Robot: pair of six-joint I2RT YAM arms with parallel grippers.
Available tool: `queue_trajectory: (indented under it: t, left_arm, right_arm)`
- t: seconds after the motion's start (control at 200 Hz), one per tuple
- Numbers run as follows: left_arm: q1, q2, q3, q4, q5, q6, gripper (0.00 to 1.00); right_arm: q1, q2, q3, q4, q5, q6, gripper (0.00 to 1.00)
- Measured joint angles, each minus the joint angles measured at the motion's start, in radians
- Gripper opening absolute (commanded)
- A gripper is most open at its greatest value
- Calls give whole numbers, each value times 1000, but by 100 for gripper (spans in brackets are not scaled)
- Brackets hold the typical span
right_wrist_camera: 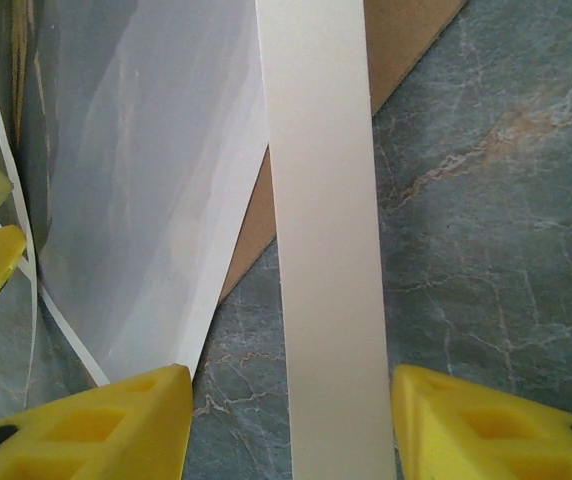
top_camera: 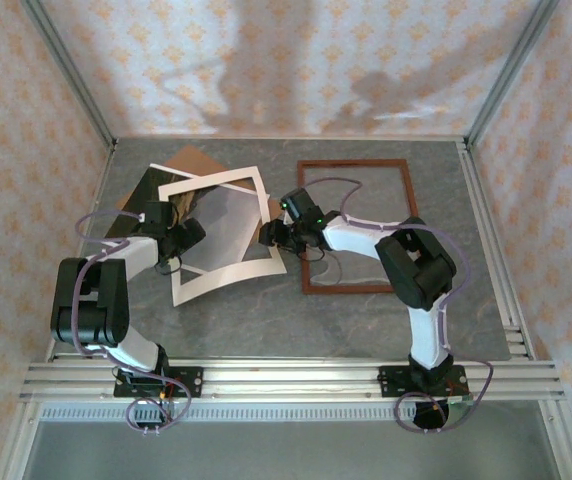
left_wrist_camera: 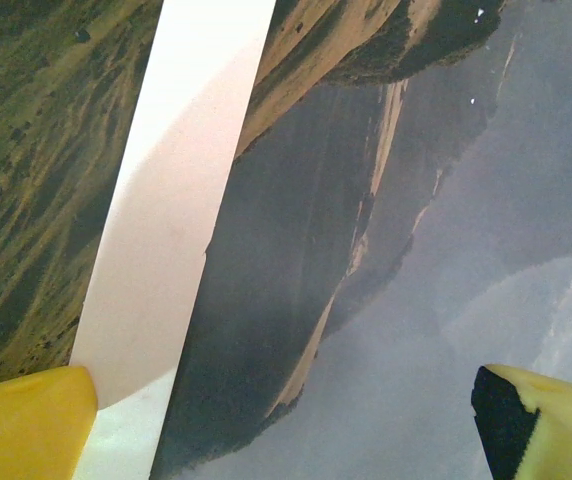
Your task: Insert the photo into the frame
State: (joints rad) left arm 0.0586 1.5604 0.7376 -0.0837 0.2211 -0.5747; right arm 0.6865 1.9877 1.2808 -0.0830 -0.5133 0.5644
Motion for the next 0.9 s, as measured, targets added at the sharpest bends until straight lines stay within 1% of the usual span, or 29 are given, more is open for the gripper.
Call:
queue_trajectory:
  t: [0.165, 0.325, 0.516, 0.666, 0.901]
  left_arm:
    - [0, 0, 0, 0, 0, 0, 96]
    - [0, 0, 0, 0, 0, 0, 96]
    - [0, 0, 0, 1, 3, 0, 96]
    - [0, 0, 0, 2, 3, 0, 96]
    - [0, 0, 0, 3, 4, 0, 96]
  right_arm:
    - [8, 21, 72, -66, 66, -53, 56]
    - [43, 53, 134, -128, 129, -115, 56]
    - [100, 92, 204, -252, 240, -192, 52]
    - [140, 127, 298, -360, 364, -248, 46]
    - [175, 180, 398, -486, 493, -301, 31]
